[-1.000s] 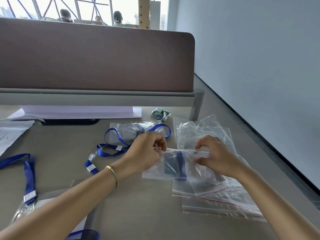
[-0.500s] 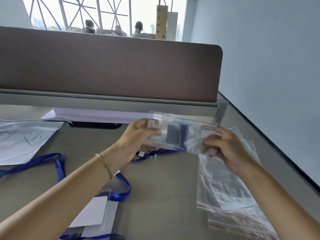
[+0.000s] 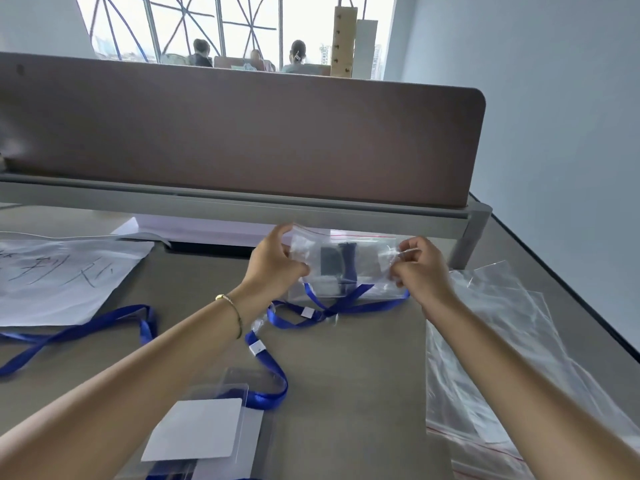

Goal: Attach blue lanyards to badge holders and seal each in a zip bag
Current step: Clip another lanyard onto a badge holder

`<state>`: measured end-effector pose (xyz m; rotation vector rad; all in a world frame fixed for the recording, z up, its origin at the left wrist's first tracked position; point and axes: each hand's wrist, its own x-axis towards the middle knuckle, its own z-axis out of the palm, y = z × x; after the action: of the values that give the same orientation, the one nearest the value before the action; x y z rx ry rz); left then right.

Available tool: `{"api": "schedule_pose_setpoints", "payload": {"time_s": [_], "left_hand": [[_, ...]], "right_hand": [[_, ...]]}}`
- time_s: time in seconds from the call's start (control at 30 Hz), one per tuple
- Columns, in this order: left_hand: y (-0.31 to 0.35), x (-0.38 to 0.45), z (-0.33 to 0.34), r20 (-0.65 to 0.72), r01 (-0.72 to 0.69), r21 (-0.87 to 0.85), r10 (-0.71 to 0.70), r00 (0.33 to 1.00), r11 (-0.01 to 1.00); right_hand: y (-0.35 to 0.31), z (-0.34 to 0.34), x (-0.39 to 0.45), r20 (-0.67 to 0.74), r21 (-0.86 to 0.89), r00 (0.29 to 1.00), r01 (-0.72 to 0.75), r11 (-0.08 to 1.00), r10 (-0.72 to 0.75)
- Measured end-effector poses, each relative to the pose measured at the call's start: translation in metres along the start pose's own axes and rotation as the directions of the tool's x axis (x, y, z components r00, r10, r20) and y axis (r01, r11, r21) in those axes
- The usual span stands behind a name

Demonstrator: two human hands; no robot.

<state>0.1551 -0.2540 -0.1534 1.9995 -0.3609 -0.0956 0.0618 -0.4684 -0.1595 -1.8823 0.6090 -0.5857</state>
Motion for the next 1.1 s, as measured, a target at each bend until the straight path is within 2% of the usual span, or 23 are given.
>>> {"api": "schedule_pose_setpoints", "payload": {"time_s": [0.17,0.3,0.43,0.53,0.7,0.87,0.93,1.03,1.1], "left_hand": [[-0.013,0.005,0.01,-0.003,-0.089,0.165,0.091,0.996,0.982],[-0.02,0.005,0.012,0.028,-0.159,0.367,0.16,0.987,0.917],[-0.022,-0.001,0.006,0.1,-0.225,0.494,0.202,0.974,0.84],[-0.019,-0.012,-0.009,0.16,-0.253,0.508,0.198,0.967,0.824],[-0.024,-0.048,-0.047,0.231,-0.281,0.544,0.181,0.956,0.79],[-0.031,-0.098,-0.091,0.276,-0.285,0.588,0.144,0.95,0.757],[-0.034,-0.116,-0.108,0.335,-0.281,0.61,0.08,0.939,0.741],[-0.036,-0.136,-0.13,0.458,-0.277,0.67,-0.09,0.884,0.688],[-0.039,-0.142,-0.135,0.514,-0.326,0.694,-0.125,0.848,0.642]], "right_hand": [[0.013,0.005,0.004,-0.008,-0.241,0.996,0.085,0.967,-0.09],[0.024,0.004,0.006,-0.022,-0.412,0.981,0.169,0.895,-0.195],[0.018,0.008,-0.004,-0.009,-0.527,0.94,0.286,0.8,-0.342],[0.004,0.02,-0.019,0.102,-0.505,0.899,0.415,0.757,-0.425],[-0.021,0.045,-0.058,0.288,-0.346,0.834,0.549,0.761,-0.471],[-0.037,0.061,-0.097,0.435,-0.24,0.766,0.606,0.758,-0.474],[-0.039,0.066,-0.108,0.468,-0.214,0.748,0.613,0.761,-0.471],[-0.041,0.07,-0.121,0.503,-0.193,0.732,0.614,0.765,-0.46],[-0.042,0.072,-0.123,0.508,-0.183,0.732,0.608,0.773,-0.455]]}}
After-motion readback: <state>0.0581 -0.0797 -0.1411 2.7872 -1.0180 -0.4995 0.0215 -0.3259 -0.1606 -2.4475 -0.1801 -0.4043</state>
